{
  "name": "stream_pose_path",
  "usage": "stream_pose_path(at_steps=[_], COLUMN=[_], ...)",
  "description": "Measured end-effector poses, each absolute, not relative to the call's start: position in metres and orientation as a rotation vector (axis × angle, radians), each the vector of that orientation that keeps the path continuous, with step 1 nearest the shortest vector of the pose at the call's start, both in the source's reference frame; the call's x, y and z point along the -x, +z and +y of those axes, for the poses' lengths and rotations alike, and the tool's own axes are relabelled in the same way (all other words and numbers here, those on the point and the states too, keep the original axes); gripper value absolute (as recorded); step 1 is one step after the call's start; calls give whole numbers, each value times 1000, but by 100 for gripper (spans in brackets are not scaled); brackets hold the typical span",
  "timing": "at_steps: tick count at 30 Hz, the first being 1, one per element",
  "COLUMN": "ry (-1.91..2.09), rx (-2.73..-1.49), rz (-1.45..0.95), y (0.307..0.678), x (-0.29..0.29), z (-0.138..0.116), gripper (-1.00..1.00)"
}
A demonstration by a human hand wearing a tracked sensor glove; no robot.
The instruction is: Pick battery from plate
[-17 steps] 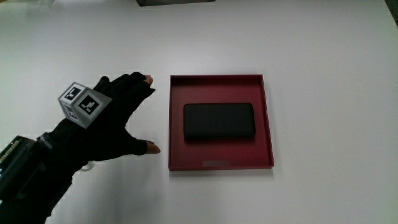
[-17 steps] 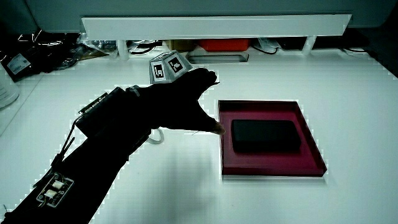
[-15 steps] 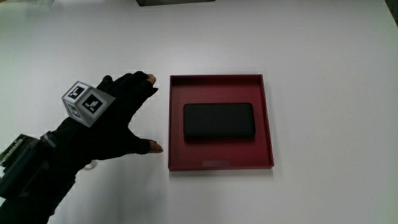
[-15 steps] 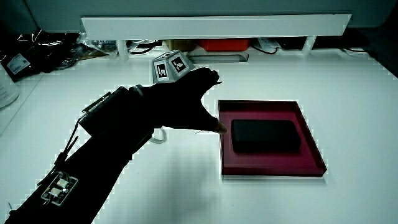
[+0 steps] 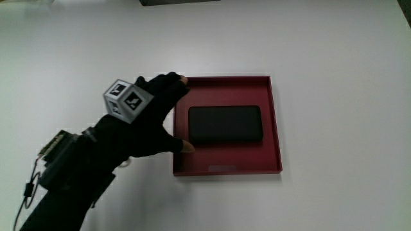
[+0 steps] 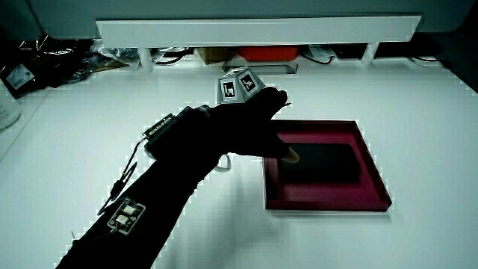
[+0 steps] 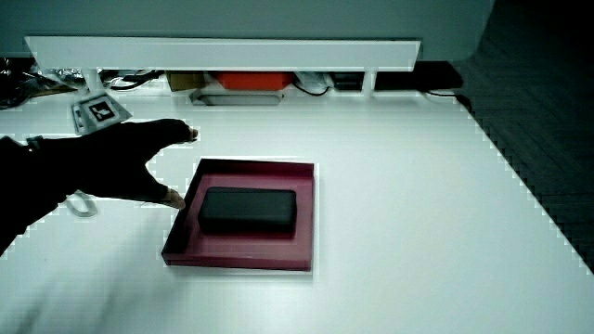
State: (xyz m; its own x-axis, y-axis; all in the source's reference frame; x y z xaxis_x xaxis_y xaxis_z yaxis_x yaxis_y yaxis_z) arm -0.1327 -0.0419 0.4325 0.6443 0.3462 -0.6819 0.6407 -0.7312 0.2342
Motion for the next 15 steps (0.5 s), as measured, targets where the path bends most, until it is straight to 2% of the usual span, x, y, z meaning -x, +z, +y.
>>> stream_pose_path(at_steps=[1,2,4,6,7,8,9,15], ry=[-817,-823,-782,-850,-756,-804,-715,-602], rx=[-2347,-2334,-2376,-2264,-2351,-2294,-2328,-2328], rz=[591,572,692,523,655,539,589,574], y=[436,438,447,460,463,471,470,487], x=[130,126,118,111,106,103,97,76], z=[-41,-41,-43,-42,-44,-43,-44,-44], gripper=[0,0,0,0,0,0,0,0])
